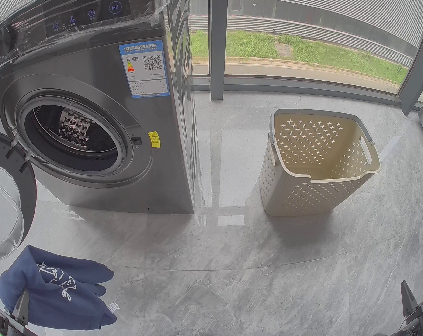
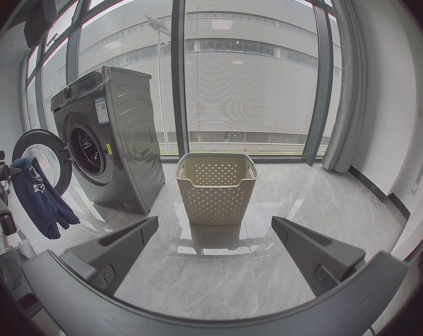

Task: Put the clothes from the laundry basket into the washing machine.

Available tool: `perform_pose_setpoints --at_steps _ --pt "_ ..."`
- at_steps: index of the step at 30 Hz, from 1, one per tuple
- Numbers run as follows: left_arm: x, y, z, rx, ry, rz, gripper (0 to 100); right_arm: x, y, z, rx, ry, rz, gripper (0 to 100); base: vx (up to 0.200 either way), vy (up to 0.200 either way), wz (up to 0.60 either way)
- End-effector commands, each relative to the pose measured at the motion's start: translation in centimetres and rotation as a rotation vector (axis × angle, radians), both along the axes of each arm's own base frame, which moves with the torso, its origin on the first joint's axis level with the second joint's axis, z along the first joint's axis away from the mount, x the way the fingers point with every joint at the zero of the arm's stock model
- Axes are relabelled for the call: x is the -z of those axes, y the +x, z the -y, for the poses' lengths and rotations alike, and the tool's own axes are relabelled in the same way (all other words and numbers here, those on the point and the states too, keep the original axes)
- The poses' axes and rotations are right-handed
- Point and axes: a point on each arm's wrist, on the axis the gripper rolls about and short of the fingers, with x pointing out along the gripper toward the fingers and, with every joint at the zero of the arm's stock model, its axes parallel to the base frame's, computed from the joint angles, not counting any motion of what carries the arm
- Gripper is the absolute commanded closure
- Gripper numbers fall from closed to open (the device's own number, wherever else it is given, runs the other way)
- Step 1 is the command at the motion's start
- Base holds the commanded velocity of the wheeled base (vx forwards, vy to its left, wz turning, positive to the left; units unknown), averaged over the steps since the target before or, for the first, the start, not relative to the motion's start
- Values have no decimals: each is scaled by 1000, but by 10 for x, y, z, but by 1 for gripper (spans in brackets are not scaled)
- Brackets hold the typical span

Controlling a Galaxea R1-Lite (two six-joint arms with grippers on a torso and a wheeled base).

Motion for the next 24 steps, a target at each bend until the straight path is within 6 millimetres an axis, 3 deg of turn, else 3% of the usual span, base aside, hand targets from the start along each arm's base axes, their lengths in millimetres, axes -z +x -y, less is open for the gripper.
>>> perform_pose_setpoints --at_steps 1,16,24 --pt "5 0 0 0 0 -4 100 5 0 0 1 0 -1 0 -200 200 0" --pt "5 0 0 0 0 -4 100 5 0 0 2 0 -1 0 -200 200 0" --pt "5 0 0 1 3 -4 100 5 0 0 2 0 -1 0 0 0 0"
